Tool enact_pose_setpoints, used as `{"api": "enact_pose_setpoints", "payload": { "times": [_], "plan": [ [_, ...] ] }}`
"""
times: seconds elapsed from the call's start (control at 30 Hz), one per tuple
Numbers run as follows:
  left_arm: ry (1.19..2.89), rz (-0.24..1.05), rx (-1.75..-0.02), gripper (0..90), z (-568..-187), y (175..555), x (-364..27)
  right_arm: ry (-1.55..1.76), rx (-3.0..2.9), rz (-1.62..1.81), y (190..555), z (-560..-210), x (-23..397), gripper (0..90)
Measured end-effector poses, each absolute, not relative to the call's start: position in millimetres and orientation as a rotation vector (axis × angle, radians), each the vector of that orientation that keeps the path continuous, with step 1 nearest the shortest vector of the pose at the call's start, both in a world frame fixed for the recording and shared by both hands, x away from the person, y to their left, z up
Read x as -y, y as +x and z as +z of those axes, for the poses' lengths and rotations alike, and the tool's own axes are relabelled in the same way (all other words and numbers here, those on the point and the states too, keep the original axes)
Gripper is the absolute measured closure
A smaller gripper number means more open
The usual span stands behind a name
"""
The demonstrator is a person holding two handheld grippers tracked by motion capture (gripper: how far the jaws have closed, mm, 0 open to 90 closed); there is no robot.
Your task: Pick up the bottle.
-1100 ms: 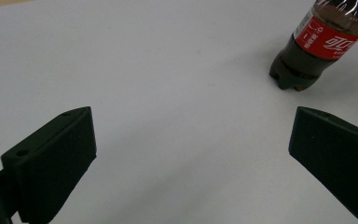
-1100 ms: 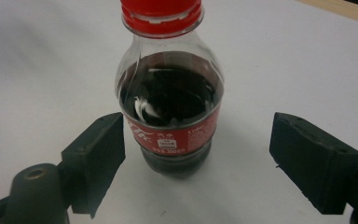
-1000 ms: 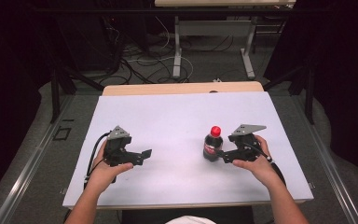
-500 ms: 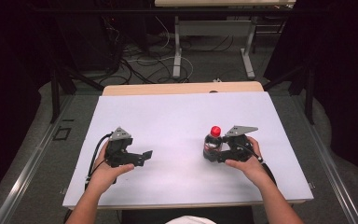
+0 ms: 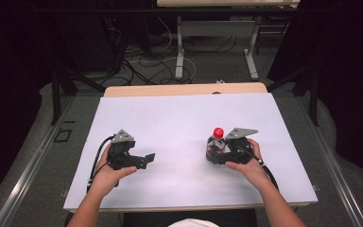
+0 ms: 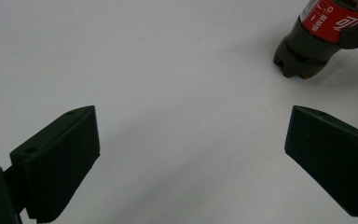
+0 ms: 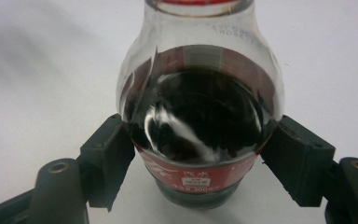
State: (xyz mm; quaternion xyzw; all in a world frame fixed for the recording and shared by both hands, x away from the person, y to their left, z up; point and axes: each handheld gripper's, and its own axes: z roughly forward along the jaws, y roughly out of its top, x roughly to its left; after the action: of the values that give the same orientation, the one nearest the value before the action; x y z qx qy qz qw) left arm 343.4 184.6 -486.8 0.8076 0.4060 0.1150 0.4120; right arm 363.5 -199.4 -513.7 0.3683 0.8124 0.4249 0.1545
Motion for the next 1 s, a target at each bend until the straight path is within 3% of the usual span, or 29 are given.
{"api": "enact_pose_setpoints", "payload": {
  "times": [1.0],
  "plan": [
    [2.044, 0.295, -1.016, 4.4, -488.3, 343.6, -184.0, 0.944, -2.336, 1.201, 359.2, -511.9, 187.7, 29.6]
  ]
}}
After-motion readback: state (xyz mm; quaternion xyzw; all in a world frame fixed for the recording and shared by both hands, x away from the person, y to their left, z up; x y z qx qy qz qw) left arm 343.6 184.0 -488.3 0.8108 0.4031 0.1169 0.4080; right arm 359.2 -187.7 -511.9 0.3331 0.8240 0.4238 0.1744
